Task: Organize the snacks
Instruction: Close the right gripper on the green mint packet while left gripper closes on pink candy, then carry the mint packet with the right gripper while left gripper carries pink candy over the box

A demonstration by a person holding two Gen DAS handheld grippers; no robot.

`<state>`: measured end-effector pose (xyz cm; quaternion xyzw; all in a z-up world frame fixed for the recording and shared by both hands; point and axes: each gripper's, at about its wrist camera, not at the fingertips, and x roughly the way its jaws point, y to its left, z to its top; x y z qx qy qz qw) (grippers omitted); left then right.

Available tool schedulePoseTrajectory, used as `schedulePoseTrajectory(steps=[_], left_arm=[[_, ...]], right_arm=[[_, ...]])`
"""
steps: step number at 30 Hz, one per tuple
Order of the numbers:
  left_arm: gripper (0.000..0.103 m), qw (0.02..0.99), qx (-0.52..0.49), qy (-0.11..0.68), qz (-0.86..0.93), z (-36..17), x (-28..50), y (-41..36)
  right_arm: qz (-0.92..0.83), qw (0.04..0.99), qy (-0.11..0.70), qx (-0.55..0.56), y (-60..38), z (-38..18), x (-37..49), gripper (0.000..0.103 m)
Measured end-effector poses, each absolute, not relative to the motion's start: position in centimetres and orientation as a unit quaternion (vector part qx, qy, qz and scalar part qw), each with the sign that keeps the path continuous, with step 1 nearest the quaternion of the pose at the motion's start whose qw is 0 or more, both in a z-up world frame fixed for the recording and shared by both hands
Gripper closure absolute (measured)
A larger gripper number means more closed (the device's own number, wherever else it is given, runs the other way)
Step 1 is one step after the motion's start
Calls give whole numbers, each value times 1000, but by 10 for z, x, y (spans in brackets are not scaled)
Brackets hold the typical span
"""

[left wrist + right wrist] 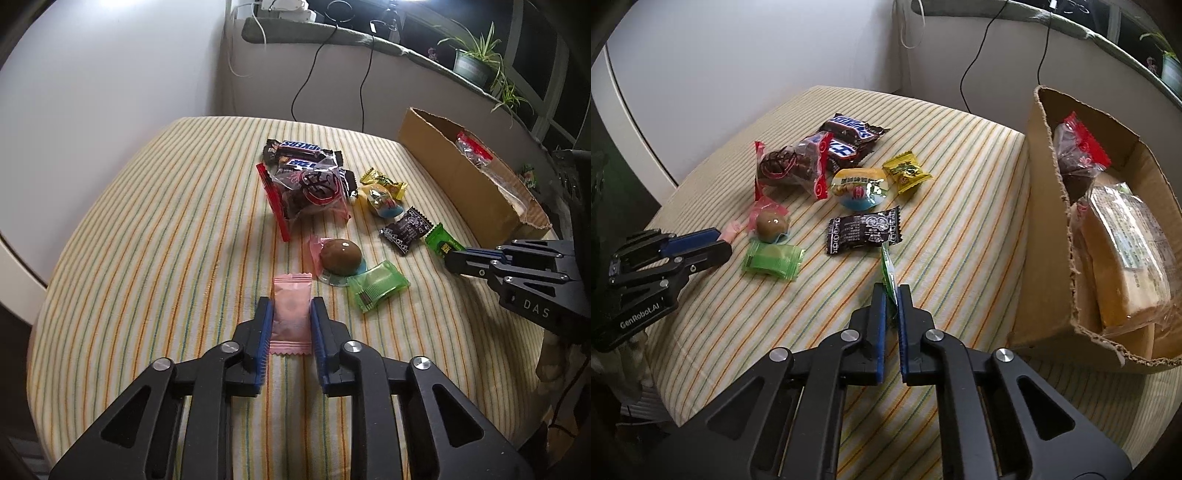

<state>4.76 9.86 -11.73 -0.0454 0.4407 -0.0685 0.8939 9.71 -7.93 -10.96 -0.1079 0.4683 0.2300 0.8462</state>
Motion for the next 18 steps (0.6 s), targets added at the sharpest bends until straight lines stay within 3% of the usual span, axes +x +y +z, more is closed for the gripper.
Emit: schedulePoseTrajectory(steps=[2, 4, 6, 8, 18], left_arm=[[50, 893, -39, 441, -78, -118, 50, 94], [53, 896, -14, 438, -72, -120, 50, 87], [75, 898, -15, 435, -68, -120, 50, 87], [85, 897, -30, 435, -67, -118, 51, 92], [86, 904, -58, 419, -68, -103, 41, 95]], right_arm=[[232, 846, 467, -111, -78, -109, 96, 97], [232, 846, 467, -111, -78, -108, 95, 97], [233, 846, 467, -110, -76, -108, 96, 97], [234, 846, 466, -109, -76, -108, 96, 97], [251, 851, 452, -95, -80, -95, 92, 97]])
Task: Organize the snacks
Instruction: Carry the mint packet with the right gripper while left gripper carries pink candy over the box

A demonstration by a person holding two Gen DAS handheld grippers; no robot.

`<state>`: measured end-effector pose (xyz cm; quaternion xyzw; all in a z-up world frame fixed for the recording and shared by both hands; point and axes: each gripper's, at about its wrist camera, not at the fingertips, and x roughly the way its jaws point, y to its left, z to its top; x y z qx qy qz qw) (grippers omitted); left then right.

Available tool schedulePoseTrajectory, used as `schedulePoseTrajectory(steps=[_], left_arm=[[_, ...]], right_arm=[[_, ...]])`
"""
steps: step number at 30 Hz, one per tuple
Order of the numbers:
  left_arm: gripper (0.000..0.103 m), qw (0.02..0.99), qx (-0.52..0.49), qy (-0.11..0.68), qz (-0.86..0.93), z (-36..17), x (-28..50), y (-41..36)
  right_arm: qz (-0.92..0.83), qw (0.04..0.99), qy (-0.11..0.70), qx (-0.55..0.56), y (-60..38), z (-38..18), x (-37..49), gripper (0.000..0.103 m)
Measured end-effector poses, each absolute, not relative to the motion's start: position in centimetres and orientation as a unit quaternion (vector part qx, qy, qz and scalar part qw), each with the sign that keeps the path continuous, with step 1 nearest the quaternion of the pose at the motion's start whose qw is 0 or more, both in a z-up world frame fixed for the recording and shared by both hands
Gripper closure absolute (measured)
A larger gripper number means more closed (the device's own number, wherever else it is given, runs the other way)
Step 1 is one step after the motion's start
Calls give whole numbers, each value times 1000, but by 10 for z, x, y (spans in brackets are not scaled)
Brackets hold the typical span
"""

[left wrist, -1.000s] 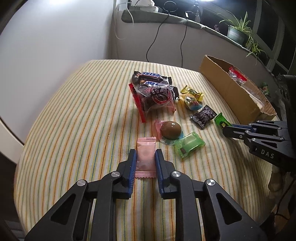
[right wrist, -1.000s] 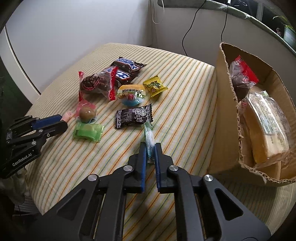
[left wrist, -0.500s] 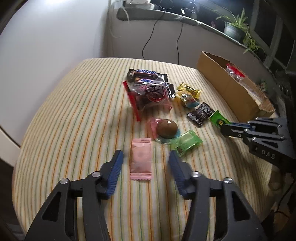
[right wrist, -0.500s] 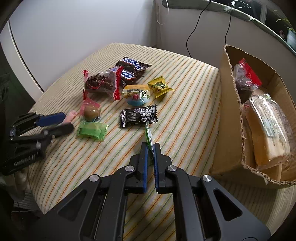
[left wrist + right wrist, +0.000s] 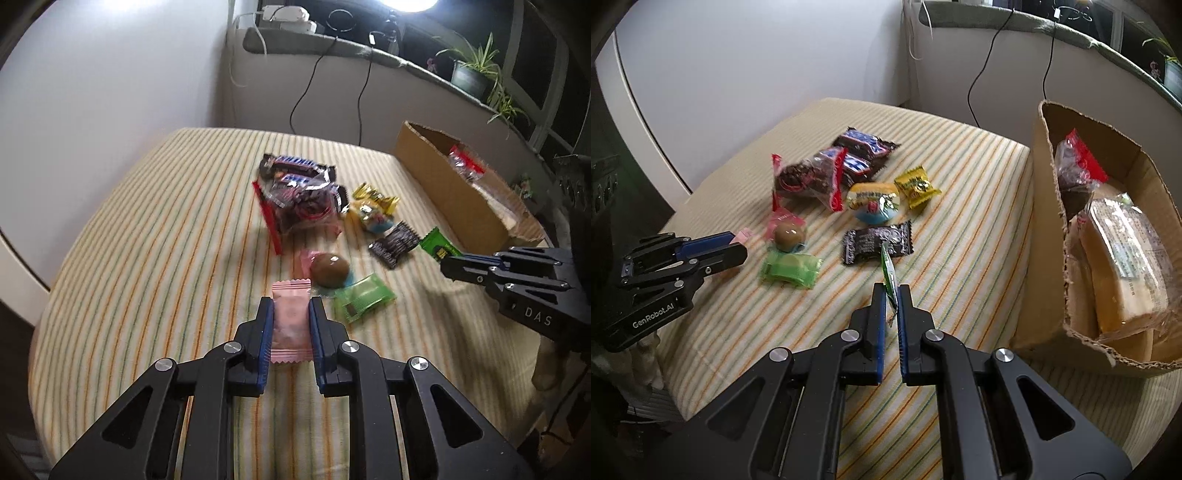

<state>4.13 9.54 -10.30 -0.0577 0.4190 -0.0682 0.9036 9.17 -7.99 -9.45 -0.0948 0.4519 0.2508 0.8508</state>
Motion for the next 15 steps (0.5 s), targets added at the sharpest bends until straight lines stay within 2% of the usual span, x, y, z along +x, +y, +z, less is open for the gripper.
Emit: schedulePoseTrajectory(steps=[15], left_arm=[[86, 921, -51, 366, -121, -50, 54, 48]], right_arm=[[271, 871, 405, -63, -109, -44, 77, 97]])
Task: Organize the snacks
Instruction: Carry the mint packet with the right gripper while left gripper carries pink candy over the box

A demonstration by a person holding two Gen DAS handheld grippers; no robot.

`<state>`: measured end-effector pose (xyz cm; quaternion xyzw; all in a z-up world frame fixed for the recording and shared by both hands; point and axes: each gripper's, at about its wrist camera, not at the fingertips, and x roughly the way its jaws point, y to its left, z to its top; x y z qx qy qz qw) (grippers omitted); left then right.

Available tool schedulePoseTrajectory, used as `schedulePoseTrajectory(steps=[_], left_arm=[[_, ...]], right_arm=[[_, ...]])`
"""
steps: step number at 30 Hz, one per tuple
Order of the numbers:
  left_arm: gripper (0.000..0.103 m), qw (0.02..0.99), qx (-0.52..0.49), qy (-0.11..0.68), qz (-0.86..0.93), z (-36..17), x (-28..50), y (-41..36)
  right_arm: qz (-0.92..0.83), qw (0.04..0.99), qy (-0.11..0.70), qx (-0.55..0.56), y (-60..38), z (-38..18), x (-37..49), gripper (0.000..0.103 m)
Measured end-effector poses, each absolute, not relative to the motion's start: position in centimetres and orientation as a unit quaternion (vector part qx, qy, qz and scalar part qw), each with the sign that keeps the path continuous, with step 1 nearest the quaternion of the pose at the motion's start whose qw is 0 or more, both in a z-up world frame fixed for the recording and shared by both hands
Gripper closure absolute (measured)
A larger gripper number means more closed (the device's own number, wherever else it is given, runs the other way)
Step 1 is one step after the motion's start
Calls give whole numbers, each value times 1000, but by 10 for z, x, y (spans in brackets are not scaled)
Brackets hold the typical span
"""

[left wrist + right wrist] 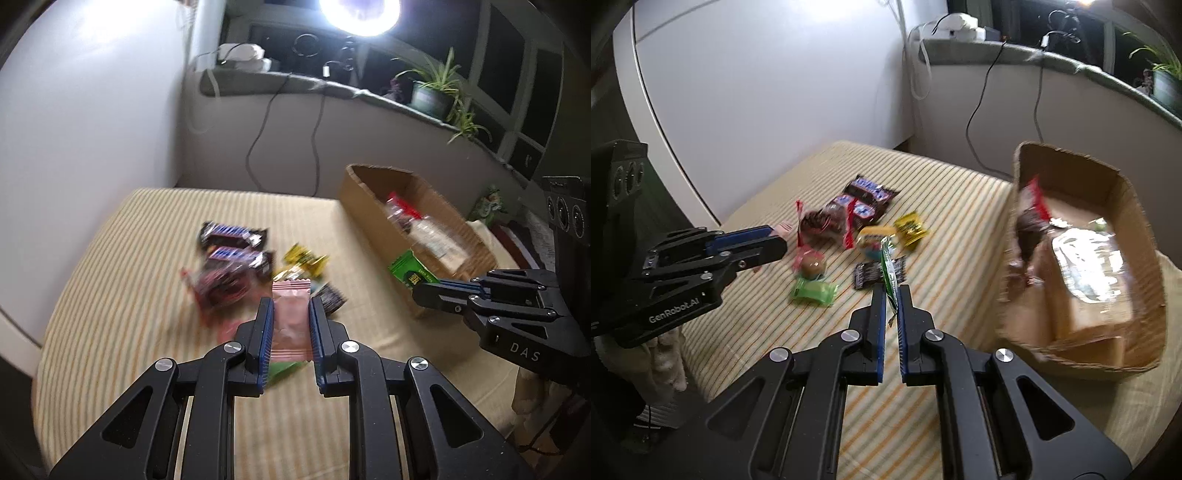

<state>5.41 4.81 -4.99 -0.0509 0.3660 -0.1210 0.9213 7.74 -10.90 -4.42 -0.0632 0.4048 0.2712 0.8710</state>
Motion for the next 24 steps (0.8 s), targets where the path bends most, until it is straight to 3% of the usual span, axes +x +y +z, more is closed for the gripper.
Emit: schedulePoseTrajectory(steps=[24], left_arm=[[86, 910, -8, 352, -220, -29, 113, -85]], right_arm=[[195, 902, 386, -20, -234, -16, 166, 97]])
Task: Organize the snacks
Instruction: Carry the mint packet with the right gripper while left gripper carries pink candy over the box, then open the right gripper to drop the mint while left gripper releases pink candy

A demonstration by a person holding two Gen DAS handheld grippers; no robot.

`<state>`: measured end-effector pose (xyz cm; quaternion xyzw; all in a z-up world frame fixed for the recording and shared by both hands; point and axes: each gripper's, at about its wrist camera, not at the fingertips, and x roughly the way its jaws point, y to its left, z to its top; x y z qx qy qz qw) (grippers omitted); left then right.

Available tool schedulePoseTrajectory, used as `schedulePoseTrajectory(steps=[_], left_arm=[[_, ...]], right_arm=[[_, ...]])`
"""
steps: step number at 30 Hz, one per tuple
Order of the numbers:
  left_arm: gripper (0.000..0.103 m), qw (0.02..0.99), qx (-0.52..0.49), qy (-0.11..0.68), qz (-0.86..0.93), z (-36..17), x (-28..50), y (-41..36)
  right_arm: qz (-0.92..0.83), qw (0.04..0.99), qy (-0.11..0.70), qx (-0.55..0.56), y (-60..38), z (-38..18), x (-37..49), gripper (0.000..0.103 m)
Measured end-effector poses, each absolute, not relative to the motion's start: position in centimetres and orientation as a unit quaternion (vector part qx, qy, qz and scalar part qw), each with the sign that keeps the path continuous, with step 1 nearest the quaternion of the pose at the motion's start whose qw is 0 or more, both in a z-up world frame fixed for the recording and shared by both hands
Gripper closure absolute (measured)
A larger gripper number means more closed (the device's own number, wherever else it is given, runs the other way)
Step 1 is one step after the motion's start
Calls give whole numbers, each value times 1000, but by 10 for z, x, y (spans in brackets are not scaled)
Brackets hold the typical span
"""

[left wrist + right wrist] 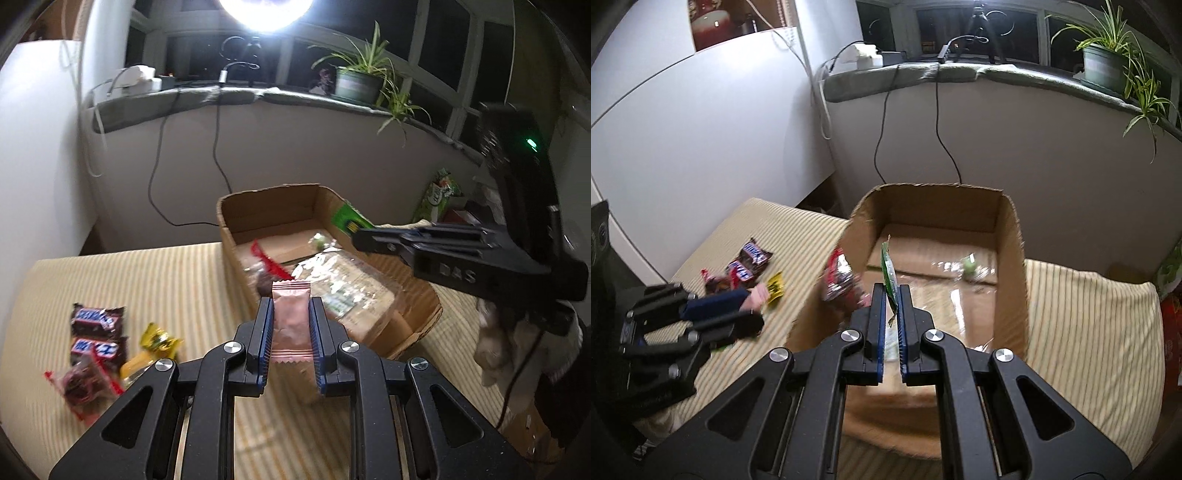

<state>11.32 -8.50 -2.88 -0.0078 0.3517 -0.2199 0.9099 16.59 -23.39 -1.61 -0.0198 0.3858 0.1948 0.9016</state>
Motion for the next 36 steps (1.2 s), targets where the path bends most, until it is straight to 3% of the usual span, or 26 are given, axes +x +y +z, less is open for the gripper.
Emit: schedulePoseTrajectory(steps=[27, 29, 31, 32, 33, 36], left_arm=[[84, 896, 14, 374, -240, -44, 138, -136], [79, 896, 13, 374, -240, -44, 138, -136], [74, 898, 13, 371, -236, -43, 138, -136], [74, 898, 12, 371, -236, -43, 138, -135], [74, 898, 11, 371, -236, -43, 139, -135], [74, 899, 10, 369, -234, -40, 137, -133]], right_arm=[[172, 898, 404, -24, -257, -34, 221, 97], [169, 899, 403, -24, -258, -33, 221, 93], [167, 900, 402, -25, -259, -32, 221, 68], [165, 901, 400, -25, -259, -31, 220, 62], [163, 903, 396, -25, -260, -30, 219, 57], [162, 905, 393, -23, -261, -26, 217, 57]])
